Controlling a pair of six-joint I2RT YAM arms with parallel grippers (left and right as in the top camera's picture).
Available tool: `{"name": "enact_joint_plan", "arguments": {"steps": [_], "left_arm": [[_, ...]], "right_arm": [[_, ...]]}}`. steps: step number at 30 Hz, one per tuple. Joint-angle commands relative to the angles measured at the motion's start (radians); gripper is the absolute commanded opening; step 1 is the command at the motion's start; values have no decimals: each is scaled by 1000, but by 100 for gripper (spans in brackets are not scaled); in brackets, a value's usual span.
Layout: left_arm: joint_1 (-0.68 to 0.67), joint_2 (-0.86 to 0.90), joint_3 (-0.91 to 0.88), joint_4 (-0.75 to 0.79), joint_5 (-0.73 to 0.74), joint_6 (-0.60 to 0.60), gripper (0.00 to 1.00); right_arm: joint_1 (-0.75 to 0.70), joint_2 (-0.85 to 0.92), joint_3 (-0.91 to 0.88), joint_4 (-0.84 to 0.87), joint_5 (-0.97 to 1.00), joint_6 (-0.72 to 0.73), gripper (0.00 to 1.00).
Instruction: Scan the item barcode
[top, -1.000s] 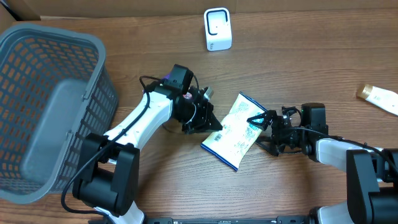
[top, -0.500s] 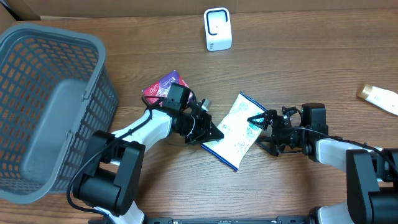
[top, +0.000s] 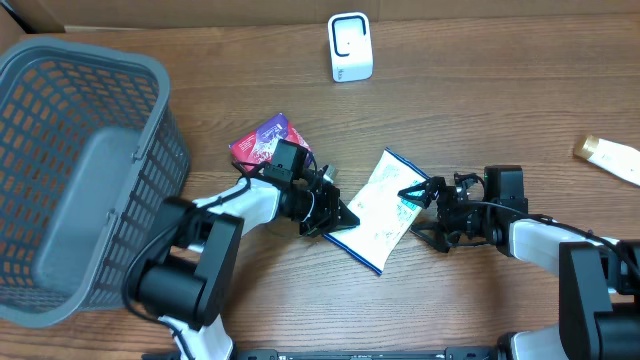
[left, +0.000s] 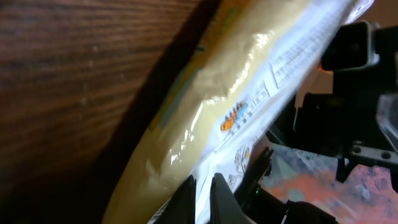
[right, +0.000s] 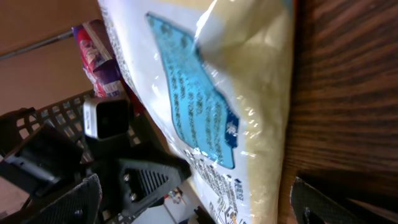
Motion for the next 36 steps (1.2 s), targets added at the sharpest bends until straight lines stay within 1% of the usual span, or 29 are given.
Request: {"name": "enact_joint_plan", "arguments": {"steps": [1, 4, 6, 9, 13, 17, 18, 20, 21, 23, 24, 27, 28, 30, 31, 32, 36], "left_arm": [[-1, 74, -14, 48, 66, -31, 4], [-1, 112, -14, 66, 89, -38, 4], [-1, 126, -14, 65, 90, -38, 4], [-1, 131, -14, 66, 93, -38, 4], [-1, 131, -14, 66, 94, -38, 4], [-1, 131, -14, 66, 97, -38, 4], [-1, 131, -14, 66, 98, -38, 4], [-1, 131, -14, 66, 97, -38, 4], [-1, 131, -14, 66, 97, -38, 4], [-1, 131, -14, 66, 97, -38, 4], [-1, 131, -14, 66, 97, -38, 4], [-1, 131, -14, 66, 97, -38, 4], [-1, 131, -14, 66, 97, -38, 4], [-1, 131, -14, 66, 97, -38, 4], [-1, 131, -14, 65, 97, -38, 4], [-1, 131, -14, 65, 97, -38, 4], [-1, 131, -14, 65, 103, -38, 4]], "right_arm": [[1, 74, -76, -76, 367, -123, 100], [1, 74, -76, -101, 478, -129, 100], [1, 74, -76, -81, 562, -140, 100], [5, 74, -76, -7, 553, -162, 100], [45, 90, -76, 149, 510, -153, 100], [108, 161, -75, 286, 510, -96, 93], [124, 186, -74, 311, 505, -97, 90], [154, 237, -69, 345, 489, -97, 78], [163, 253, -66, 349, 480, -98, 70], [177, 285, -54, 353, 455, -122, 49], [180, 292, -49, 353, 430, -160, 44], [182, 292, -46, 373, 347, -261, 34], [182, 292, -46, 383, 318, -300, 27], [182, 292, -45, 401, 261, -380, 16], [181, 292, -45, 406, 235, -413, 8], [179, 291, -45, 409, 201, -451, 4], [161, 291, -45, 408, 136, -507, 4]]}}
